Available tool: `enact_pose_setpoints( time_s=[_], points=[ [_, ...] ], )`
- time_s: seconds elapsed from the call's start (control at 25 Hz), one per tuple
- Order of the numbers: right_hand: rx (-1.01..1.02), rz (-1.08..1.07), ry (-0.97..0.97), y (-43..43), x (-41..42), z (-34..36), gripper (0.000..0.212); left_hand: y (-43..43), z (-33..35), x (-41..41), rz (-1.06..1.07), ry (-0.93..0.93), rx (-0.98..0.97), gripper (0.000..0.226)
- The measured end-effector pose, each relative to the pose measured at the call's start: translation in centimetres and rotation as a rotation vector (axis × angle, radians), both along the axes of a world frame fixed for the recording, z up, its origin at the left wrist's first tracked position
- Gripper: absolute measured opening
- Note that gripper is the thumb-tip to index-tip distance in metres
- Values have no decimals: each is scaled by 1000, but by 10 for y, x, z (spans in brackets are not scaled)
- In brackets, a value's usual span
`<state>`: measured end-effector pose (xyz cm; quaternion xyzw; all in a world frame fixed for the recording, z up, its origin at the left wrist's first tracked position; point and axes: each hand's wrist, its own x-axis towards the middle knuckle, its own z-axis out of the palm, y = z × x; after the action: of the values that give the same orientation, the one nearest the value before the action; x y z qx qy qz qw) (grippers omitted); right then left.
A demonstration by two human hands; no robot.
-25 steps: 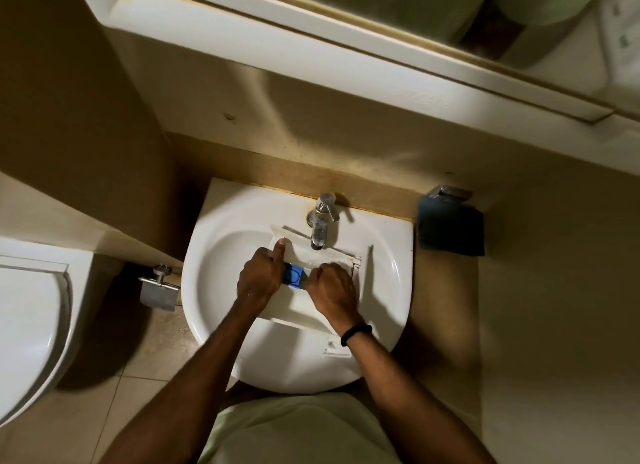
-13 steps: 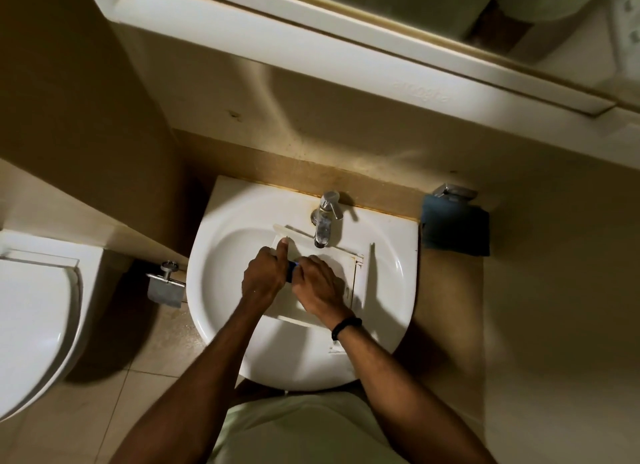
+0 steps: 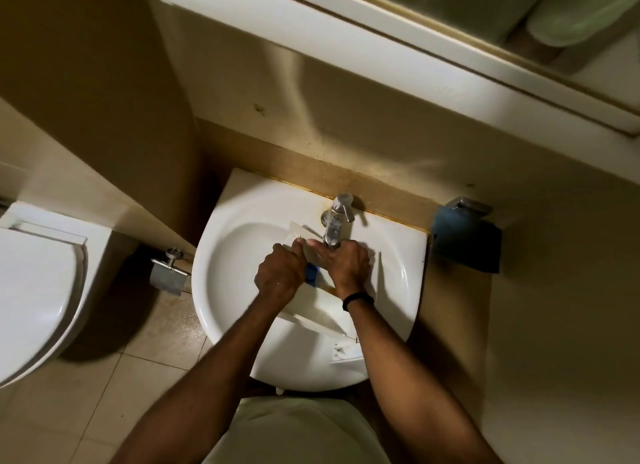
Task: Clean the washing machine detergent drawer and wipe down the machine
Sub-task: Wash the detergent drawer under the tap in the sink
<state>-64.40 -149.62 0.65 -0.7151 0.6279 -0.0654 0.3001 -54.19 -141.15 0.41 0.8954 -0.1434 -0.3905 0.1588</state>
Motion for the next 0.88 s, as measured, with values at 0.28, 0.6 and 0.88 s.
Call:
enact_pose_setpoints(
  time_s=[0.28, 0.6, 0.88],
  points=[
    [8, 92, 86, -10, -12, -11, 65, -3, 2, -5, -7, -23, 1, 63],
    [90, 49, 7, -2, -10, -10, 62, -4, 6, -7, -28, -65, -13, 62],
    [167, 32, -19, -3, -8, 2, 55, -1, -1, -5, -39, -50, -44, 63]
  ],
)
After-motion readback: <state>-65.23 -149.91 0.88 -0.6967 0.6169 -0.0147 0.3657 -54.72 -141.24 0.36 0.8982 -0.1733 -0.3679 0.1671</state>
